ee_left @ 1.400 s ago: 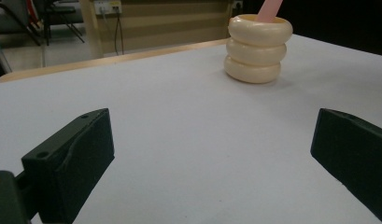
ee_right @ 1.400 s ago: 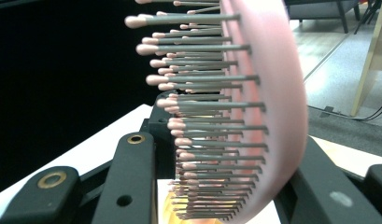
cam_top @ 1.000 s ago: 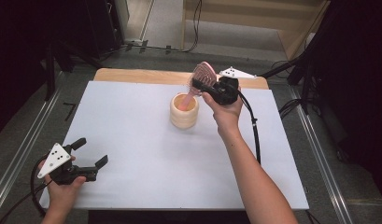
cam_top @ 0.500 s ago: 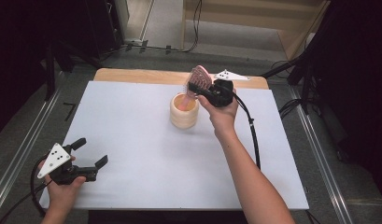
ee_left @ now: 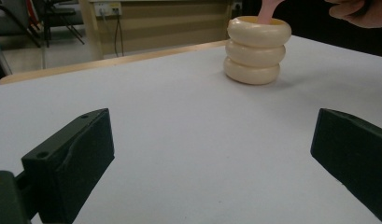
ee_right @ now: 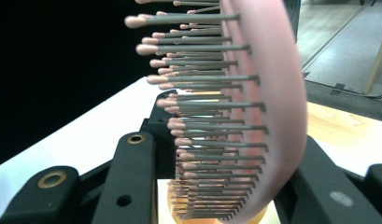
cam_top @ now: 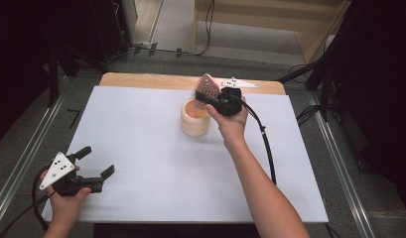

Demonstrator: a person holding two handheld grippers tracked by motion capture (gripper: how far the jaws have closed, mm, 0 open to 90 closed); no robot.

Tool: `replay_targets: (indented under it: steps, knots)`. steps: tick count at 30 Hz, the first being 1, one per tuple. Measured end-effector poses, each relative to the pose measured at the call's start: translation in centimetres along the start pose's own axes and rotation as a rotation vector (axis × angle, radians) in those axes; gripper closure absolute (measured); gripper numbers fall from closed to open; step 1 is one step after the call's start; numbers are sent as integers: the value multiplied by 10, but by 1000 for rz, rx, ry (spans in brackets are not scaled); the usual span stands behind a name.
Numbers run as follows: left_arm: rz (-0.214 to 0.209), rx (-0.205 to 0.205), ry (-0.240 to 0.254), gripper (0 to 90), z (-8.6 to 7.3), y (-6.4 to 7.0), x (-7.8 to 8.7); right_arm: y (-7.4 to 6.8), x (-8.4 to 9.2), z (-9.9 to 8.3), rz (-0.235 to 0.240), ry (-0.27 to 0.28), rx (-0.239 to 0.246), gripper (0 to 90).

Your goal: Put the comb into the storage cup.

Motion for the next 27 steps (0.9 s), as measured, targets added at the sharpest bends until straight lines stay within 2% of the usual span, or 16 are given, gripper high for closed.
replay_targets:
  steps: [16,23,27]
  knots:
    - [-1,1,1,0,0,0,-1,9,-10,-16,-14,-24,-52,610]
    - [-2,0,0,0,0,0,-1,11,-10,-18,-16,-13,-77,610]
    - [-2,-1,0,0,0,1,0,16,-9,-21,-9,0,-125,609]
Point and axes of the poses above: each handheld gripper's, and its own axes: x roughly backward along the jaws, z roughly out of its top, y roughly to its right, the point moved 1 cm from there along -x, roughly forward along the jaws, and after that the axes turned 3 degrees about -y, right-handed, at the moved point
